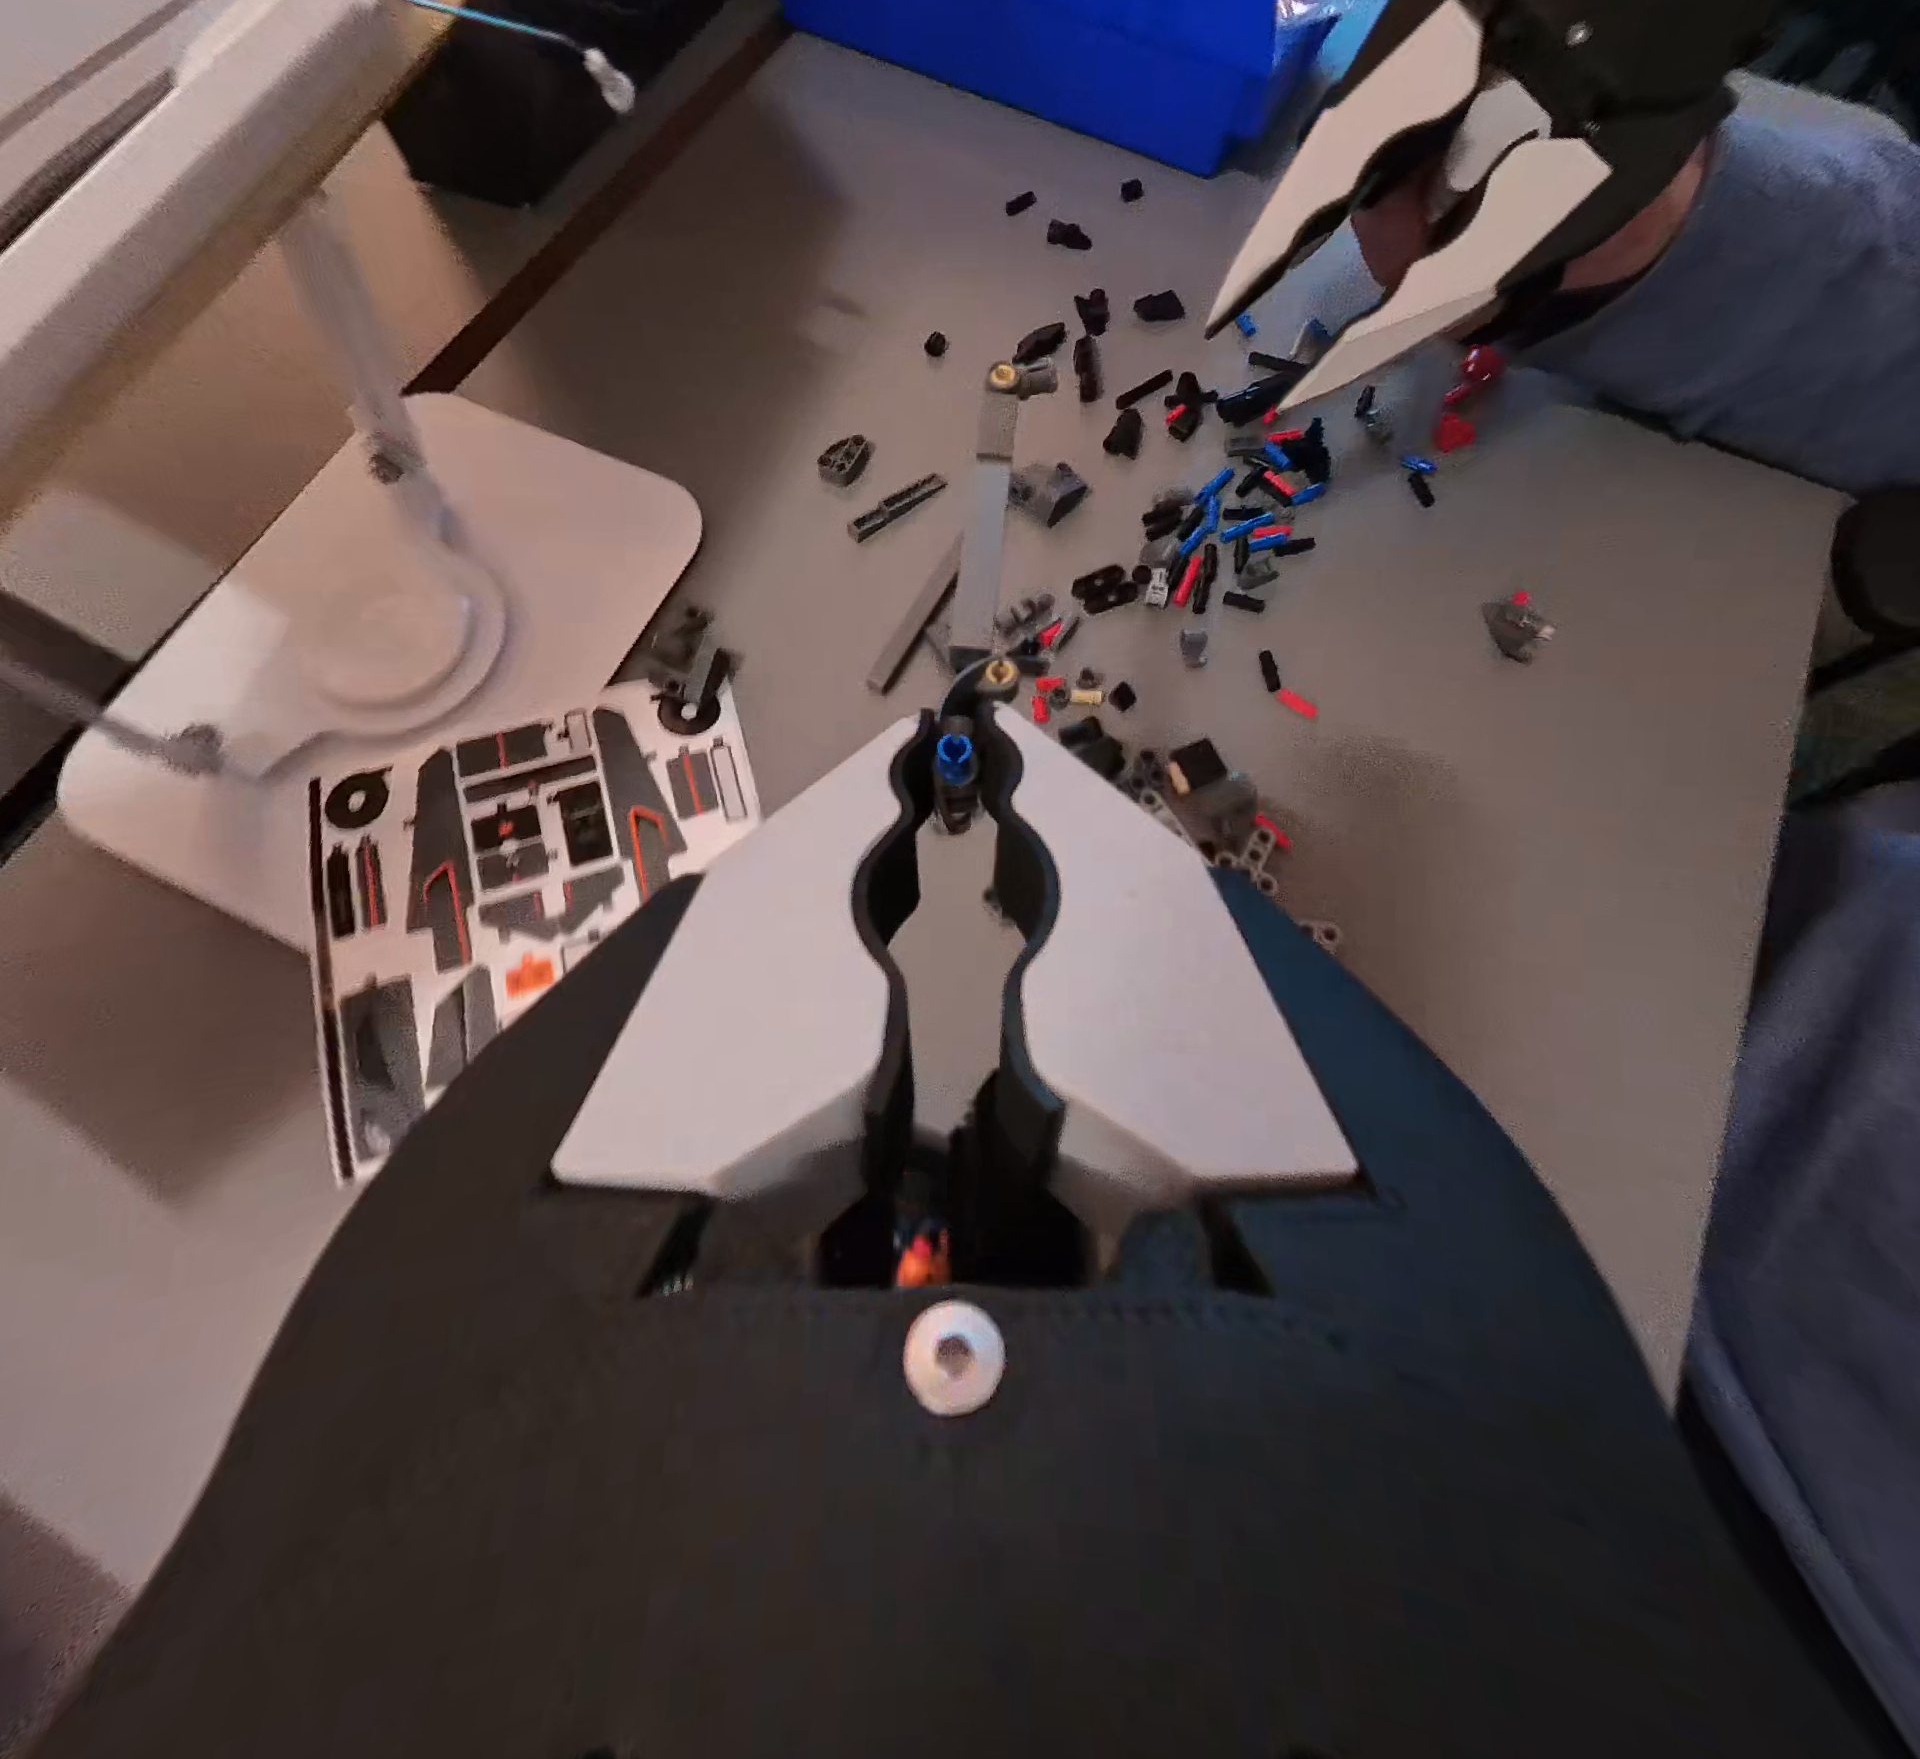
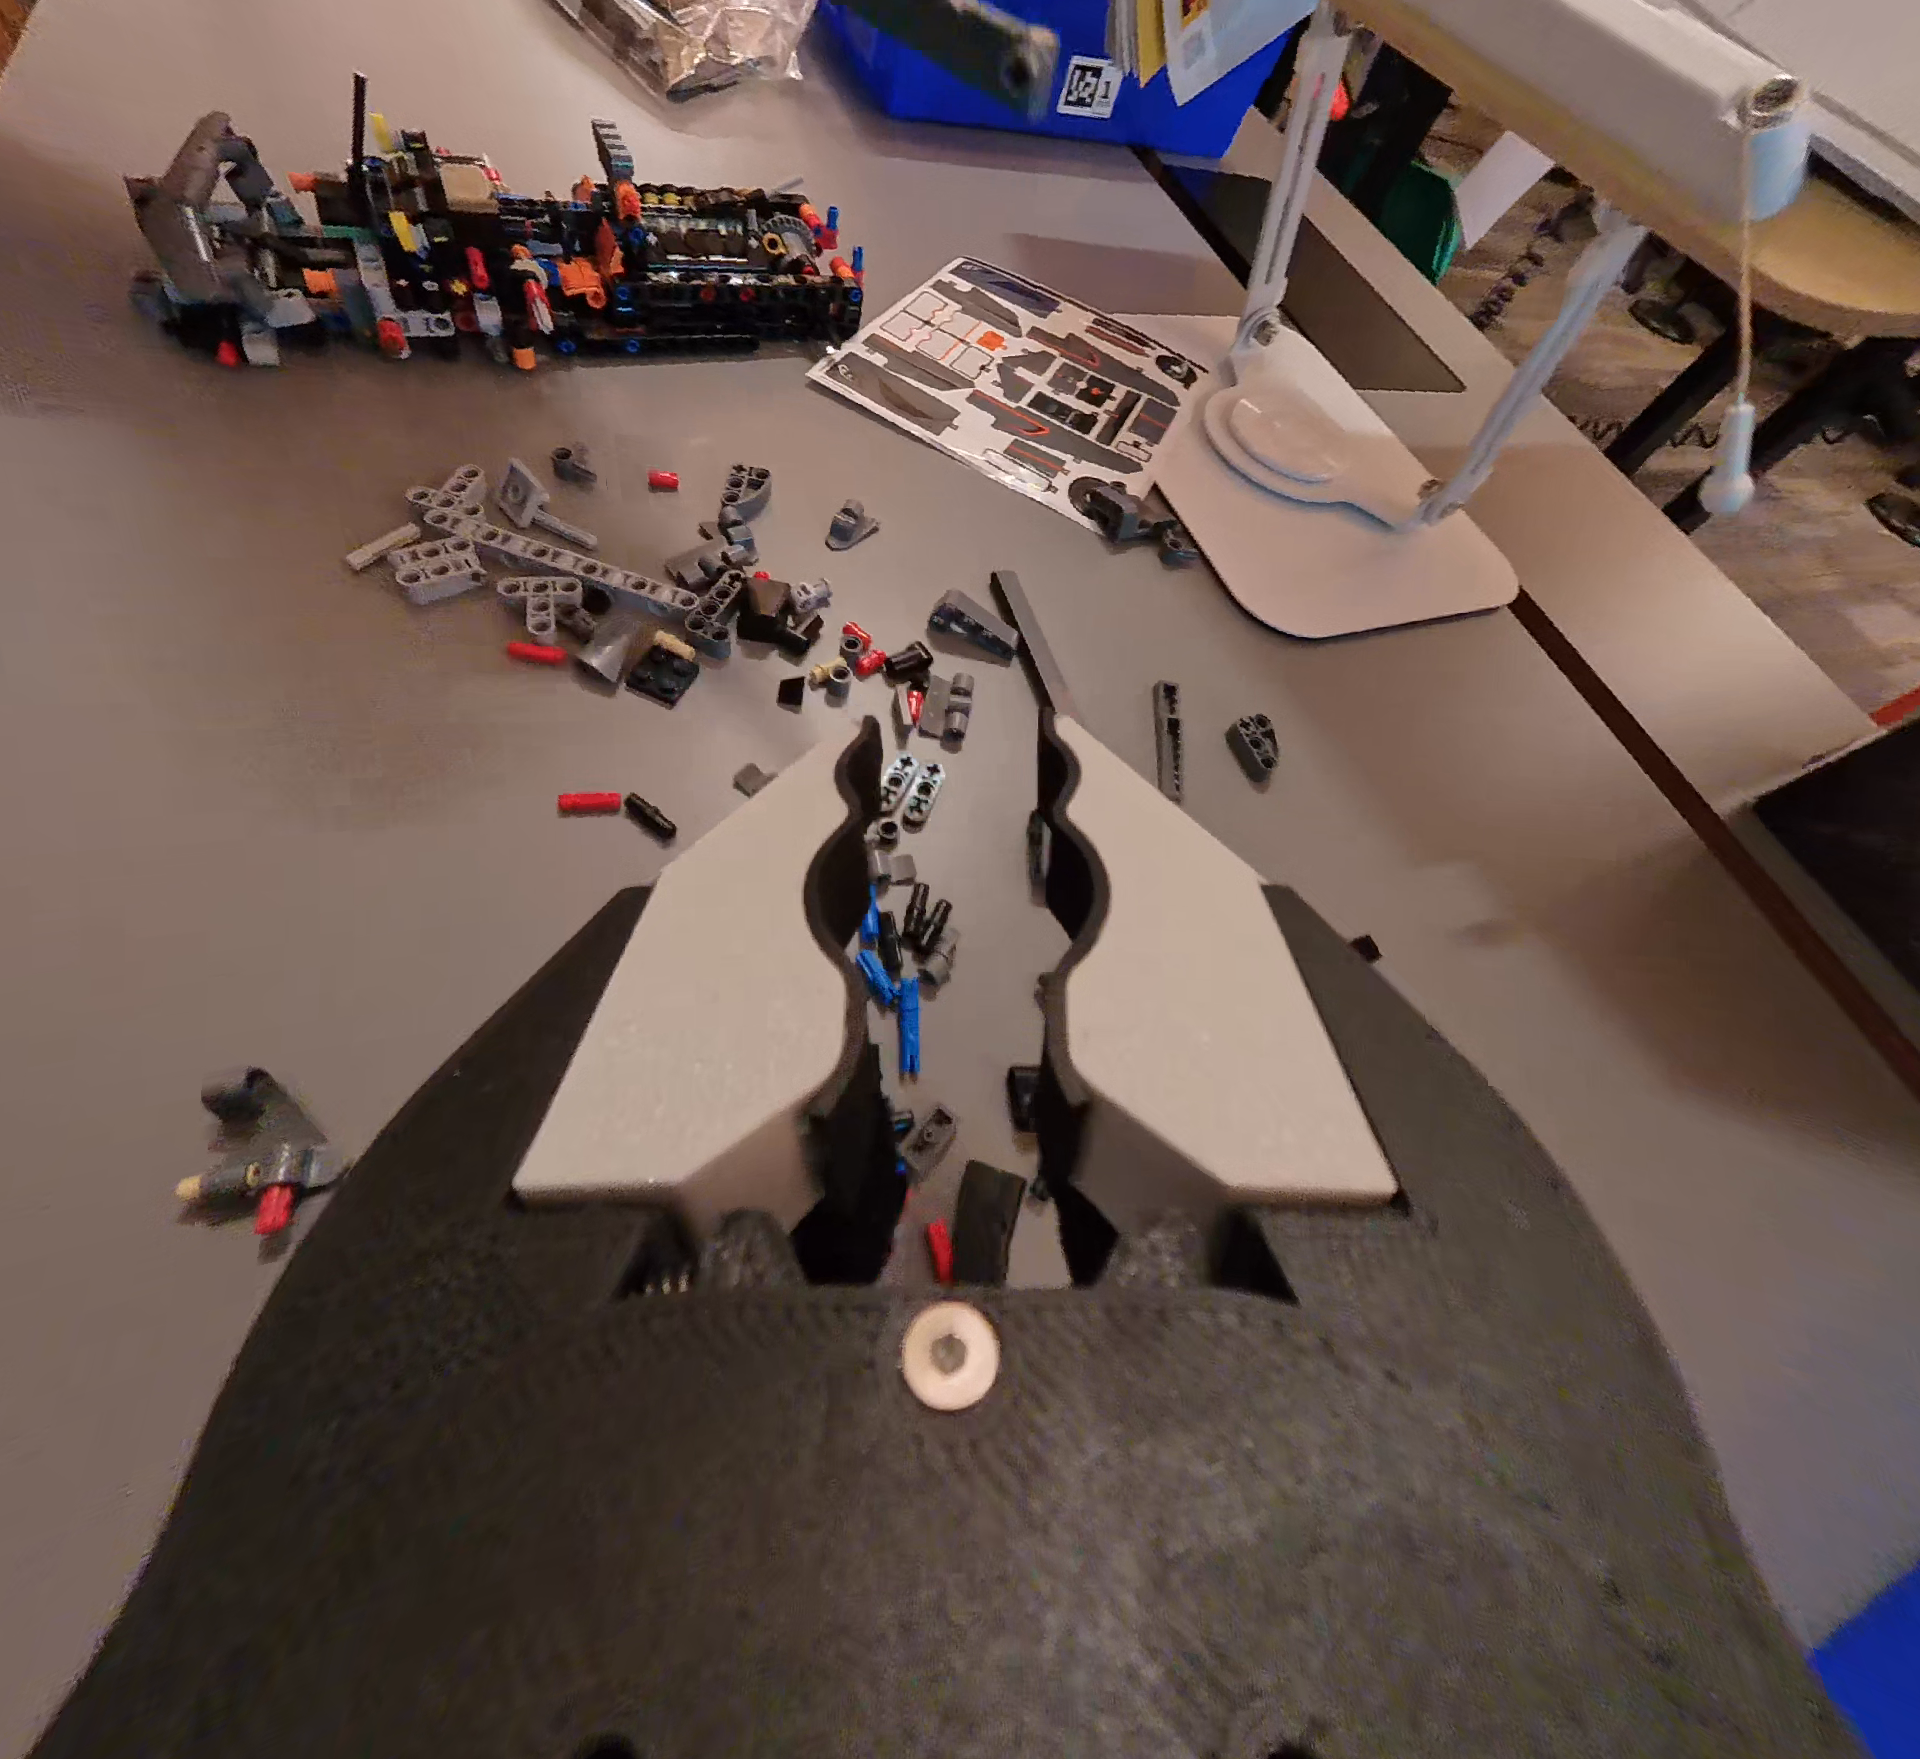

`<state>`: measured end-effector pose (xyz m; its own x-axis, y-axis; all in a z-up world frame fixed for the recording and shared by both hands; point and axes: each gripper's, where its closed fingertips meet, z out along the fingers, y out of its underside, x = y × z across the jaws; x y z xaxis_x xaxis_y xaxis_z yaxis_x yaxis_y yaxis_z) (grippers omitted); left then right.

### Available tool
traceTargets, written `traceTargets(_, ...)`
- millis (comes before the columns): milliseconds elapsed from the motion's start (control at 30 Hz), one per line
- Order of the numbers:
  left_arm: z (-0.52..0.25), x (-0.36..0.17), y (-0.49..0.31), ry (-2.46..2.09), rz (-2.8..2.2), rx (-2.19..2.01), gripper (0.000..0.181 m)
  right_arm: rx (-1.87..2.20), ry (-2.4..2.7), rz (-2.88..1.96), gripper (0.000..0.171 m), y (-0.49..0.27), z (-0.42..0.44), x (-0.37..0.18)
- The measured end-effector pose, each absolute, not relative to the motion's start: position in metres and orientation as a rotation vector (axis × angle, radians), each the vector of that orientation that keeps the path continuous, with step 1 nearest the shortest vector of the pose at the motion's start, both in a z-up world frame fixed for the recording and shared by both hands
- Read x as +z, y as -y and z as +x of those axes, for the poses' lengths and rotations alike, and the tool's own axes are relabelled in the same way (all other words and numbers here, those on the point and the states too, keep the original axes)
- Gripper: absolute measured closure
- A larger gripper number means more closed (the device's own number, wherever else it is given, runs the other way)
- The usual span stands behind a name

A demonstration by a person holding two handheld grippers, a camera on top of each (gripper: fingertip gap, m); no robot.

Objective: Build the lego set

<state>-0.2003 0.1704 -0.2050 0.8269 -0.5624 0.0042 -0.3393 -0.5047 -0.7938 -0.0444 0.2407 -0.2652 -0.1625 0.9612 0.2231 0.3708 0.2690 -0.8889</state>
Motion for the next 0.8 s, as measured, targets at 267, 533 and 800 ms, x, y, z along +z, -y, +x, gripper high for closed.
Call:
traceTargets(267, -0.15, -0.216, -0.225, -0.718, -2.182, -0.576, 0.176, 0.743, 1.602, -1.21, 0.136, -0.267, -0.028, -0.252)
traceTargets(533, -0.108, -0.227, -0.236, -0.704, -2.228, -0.846, 0.176, 0.151, 1.614, -0.856, 0.126, -0.25, -0.044, -0.214)
traceTargets(800, -0.084, -0.229, -0.234, -0.749, -2.24, -0.917, 0.177, -0.162, 1.668, -0.752, 0.139, -0.26, -0.08, -0.229)
